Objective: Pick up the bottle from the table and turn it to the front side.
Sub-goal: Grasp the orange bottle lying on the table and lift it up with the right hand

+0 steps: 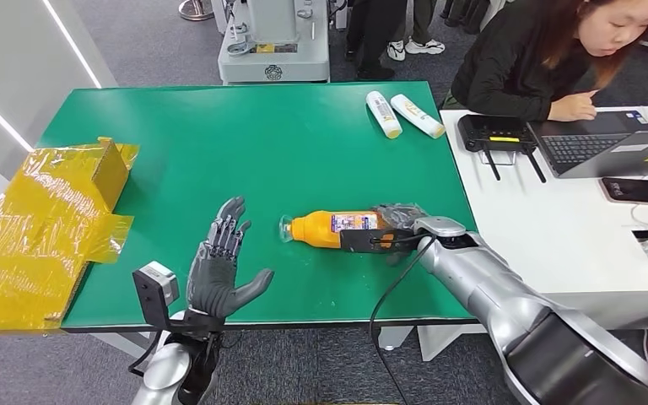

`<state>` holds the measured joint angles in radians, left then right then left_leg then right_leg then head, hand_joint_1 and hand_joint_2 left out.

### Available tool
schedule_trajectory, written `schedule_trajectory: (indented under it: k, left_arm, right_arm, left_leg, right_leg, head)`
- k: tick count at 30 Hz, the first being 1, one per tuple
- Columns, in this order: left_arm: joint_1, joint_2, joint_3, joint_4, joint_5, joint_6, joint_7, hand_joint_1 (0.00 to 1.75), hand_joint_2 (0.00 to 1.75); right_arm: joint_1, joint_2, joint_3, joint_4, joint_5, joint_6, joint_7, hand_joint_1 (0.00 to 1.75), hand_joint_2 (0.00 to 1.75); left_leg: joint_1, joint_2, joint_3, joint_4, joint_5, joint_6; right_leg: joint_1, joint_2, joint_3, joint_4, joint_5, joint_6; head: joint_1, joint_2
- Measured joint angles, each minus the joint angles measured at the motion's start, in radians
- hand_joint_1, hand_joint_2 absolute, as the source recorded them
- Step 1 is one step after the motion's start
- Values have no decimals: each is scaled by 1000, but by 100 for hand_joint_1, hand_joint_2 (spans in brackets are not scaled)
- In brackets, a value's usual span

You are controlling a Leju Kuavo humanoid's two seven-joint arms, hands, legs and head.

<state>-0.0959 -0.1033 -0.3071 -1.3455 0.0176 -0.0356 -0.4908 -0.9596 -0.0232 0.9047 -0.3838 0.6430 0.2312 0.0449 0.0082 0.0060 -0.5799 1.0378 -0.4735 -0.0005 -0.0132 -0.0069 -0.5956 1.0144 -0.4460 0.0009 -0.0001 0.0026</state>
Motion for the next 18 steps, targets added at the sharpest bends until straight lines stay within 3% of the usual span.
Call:
schedule_trajectory:
  k: [1,18]
  left_arm:
    - [3,1,0,0,3,1,-2,0,175]
    - [10,16,0,0,22,15,-19,0,175]
  right_arm:
    - [-1,-6,7,1,5,1,0,172,175]
    - [1,-32,42,4,0,-53,-26,175,175]
  left_leg:
    - [0,0,0,0,0,0]
    - [0,0,0,0,0,0]
  right_leg:
    - [0,0,0,0,0,0]
    - [0,1,0,0,0,0]
  head:
    - [0,0]
    - [0,0]
